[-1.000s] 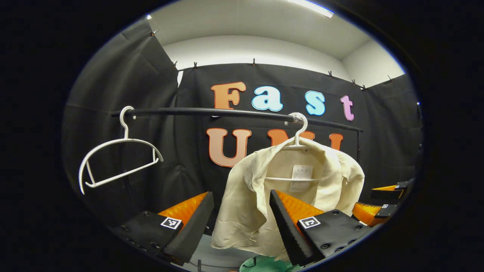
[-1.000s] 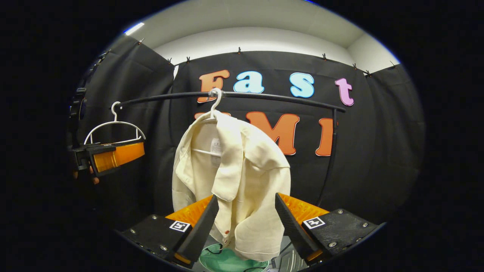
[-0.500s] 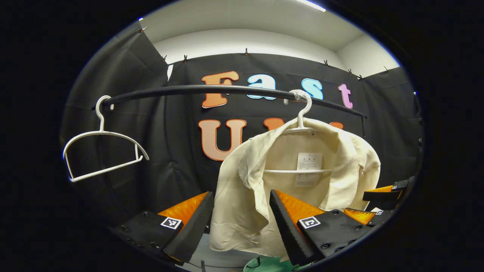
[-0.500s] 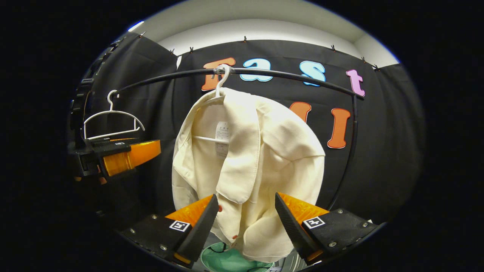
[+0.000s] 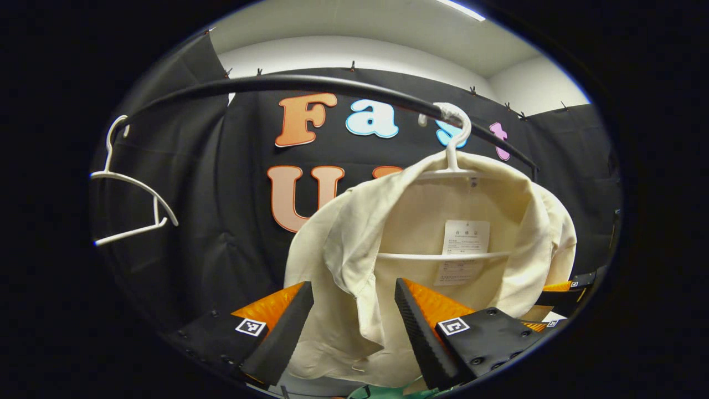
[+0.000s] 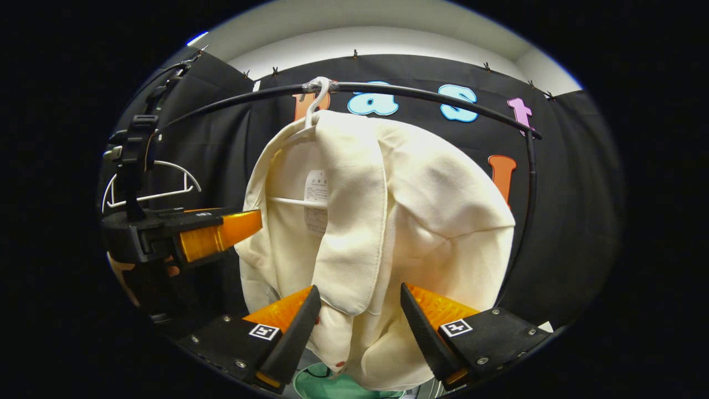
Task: Grasp the clothes on the hanger with both hands and then place them into the laundry hamper below.
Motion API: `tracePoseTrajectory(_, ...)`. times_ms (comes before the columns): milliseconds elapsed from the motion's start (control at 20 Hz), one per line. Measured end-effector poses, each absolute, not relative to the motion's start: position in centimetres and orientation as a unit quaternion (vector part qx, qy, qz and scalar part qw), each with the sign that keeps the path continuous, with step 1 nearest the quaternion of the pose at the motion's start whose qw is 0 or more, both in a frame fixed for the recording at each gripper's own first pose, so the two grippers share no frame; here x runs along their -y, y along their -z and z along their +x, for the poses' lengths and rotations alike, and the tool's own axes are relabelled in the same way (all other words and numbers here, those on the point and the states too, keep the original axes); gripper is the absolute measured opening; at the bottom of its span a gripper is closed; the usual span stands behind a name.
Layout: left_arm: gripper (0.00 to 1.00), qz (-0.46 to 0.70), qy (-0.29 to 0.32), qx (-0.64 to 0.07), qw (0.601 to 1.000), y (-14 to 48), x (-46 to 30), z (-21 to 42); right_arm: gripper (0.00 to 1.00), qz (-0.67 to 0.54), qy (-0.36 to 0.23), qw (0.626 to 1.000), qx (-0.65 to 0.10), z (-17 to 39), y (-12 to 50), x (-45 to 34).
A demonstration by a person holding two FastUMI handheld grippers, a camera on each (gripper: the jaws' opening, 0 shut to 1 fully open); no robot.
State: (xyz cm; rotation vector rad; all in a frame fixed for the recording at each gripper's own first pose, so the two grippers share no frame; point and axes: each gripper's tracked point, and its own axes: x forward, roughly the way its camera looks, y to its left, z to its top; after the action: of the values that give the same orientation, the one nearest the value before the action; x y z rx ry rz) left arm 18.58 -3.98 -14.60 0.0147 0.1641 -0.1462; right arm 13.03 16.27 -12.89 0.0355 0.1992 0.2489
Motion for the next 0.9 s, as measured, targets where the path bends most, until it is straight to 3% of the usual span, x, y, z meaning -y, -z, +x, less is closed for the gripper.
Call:
tracePoseTrajectory(250, 0.97, 0.014, 0.079, -0.112, 0.991, 17.6, 4.5, 20.7, 0.8, 0.03, -0.129, 0.984, -0.118, 14.1, 14.0, -16.9)
tracePoseTrajectory(400, 0.96, -0.011, 0.099, -0.128, 0.987, 19.5, 5.3, 21.2, 0.62, 0.028, -0.13, 0.984, -0.121, 14.3, 14.2, -16.9)
tracePoseTrajectory(550, 0.53, -0.01, 0.093, -0.127, 0.987, 19.2, 4.8, 21.5, 0.45, 0.034, -0.141, 0.981, -0.128, 13.9, 14.1, -17.3)
tracePoseTrajectory(600, 0.58, -0.006, 0.091, -0.127, 0.988, 19.1, 4.5, 21.5, 0.34, 0.036, -0.139, 0.981, -0.129, 13.8, 13.9, -17.1)
tracePoseTrajectory(650, 0.36, -0.006, 0.099, -0.128, 0.987, 19.1, 4.8, 21.4, 0.18, 0.039, -0.138, 0.981, -0.13, 13.6, 13.7, -16.9)
tracePoseTrajectory(700, 0.35, -0.005, 0.107, -0.132, 0.985, 19.0, 5.0, 21.2, 0.14, 0.042, -0.14, 0.98, -0.131, 13.4, 13.7, -17.0)
tracePoseTrajectory(750, 0.16, -0.005, 0.103, -0.136, 0.985, 19.2, 4.7, 21.4, 0.13, 0.044, -0.142, 0.98, -0.131, 13.2, 13.5, -17.0)
tracePoseTrajectory(900, 0.09, -0.034, 0.105, -0.143, 0.984, 18.8, 4.1, 20.8, 0.05, 0.041, -0.15, 0.98, -0.126, 12.2, 12.6, -16.7)
